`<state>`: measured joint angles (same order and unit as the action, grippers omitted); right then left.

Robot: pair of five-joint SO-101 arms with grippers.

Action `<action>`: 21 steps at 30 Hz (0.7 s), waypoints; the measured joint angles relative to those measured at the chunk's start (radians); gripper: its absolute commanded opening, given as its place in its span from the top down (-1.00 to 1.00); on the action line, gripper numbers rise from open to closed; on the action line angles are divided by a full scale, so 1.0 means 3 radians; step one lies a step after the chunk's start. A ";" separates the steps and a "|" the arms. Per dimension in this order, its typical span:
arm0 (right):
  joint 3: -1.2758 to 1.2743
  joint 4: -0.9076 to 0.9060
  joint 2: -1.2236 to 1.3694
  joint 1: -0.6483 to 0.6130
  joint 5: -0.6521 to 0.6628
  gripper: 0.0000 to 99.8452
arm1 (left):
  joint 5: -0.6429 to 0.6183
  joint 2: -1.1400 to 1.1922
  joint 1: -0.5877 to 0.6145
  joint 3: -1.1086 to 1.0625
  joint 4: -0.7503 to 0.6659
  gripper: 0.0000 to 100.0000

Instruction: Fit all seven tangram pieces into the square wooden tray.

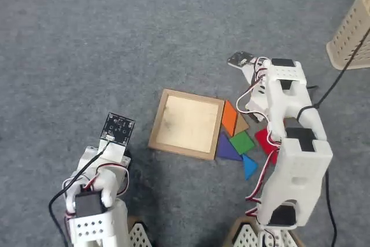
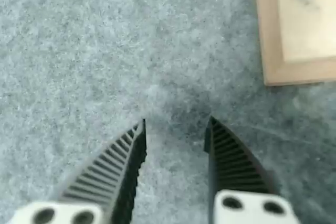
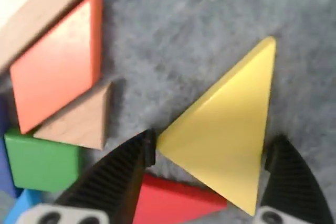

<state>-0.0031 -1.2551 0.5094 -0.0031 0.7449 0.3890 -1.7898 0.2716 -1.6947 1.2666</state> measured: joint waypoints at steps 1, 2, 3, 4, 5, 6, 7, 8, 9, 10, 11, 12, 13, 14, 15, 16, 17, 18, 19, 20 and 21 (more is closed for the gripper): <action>0.0000 0.0015 0.0000 0.0000 -0.0046 0.51 | 0.0000 0.0000 0.0000 0.0000 0.0000 0.65; 0.0020 0.0026 0.0000 0.0000 -0.0097 0.55 | 0.0000 0.0000 0.0000 0.0000 0.0000 0.65; 0.0056 0.0026 0.0005 0.0005 -0.0153 0.57 | 0.0000 0.0000 0.0000 0.0000 0.0000 0.65; 0.0077 0.0026 0.0005 0.0005 -0.0215 0.59 | 0.0000 0.0000 0.0000 0.0000 0.0000 0.65; 0.0082 0.0026 0.0005 0.0005 -0.0266 0.61 | 0.0000 0.0000 0.0000 0.0000 0.0000 0.65; 0.0082 0.0026 0.0005 0.0005 -0.0312 0.62 | 0.0000 0.0000 0.0000 0.0000 0.0000 0.65; 0.0082 0.0026 0.0005 0.0010 -0.0358 0.63 | 0.0000 0.0000 0.0000 0.0000 0.0000 0.65; 0.0082 0.0031 0.0005 0.0010 -0.0399 0.64 | 0.0000 0.0000 0.0000 0.0000 0.0000 0.65; 0.0082 0.0031 0.0005 0.0010 -0.0435 0.65 | 0.0000 0.0000 0.0000 0.0000 0.0000 0.65; 0.0082 0.0031 0.0005 0.0010 -0.0465 0.64 | 0.0000 0.0000 0.0000 0.0000 0.0000 0.65; 0.0082 0.0031 -0.0005 0.0010 -0.0501 0.65 | 0.0000 0.0000 0.0000 0.0000 0.0000 0.65; 0.0066 0.0031 -0.0036 0.0010 -0.0537 0.65 | 0.0000 0.0000 0.0000 0.0000 0.0000 0.65; 0.0015 0.0031 -0.0072 0.0010 -0.0568 0.65 | 0.0000 0.0000 0.0000 0.0000 0.0000 0.65; 0.0015 0.0031 -0.0107 0.0010 -0.0593 0.65 | 0.0000 0.0000 0.0000 0.0000 0.0000 0.65; 0.0005 0.0020 -0.0138 0.0010 -0.0609 0.65 | 0.0000 0.0000 0.0000 0.0000 0.0000 0.65; 0.0005 0.0010 -0.0174 0.0005 -0.0624 0.65 | 0.0000 0.0000 0.0000 0.0000 0.0000 0.65; 0.0005 -0.0026 -0.0230 -0.0015 -0.0644 0.65 | 0.0000 0.0000 0.0000 0.0000 0.0000 0.65; 0.0005 -0.0082 -0.0297 -0.0051 -0.0650 0.65 | 0.0000 0.0000 0.0000 0.0000 0.0000 0.65; 0.0005 -0.0128 -0.0373 -0.0097 -0.0650 0.65 | 0.0000 0.0000 0.0000 0.0000 0.0000 0.65; 0.0005 -0.0174 -0.0445 -0.0143 -0.0650 0.65 | 0.0000 0.0000 0.0000 0.0000 0.0000 0.65; 0.0005 -0.0235 -0.0522 -0.0199 -0.0650 0.65 | 0.0000 0.0000 0.0000 0.0000 0.0000 0.65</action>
<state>-0.0015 -1.3257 0.3529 -0.0629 0.5501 0.3890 -1.7898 0.2716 -1.6947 1.2666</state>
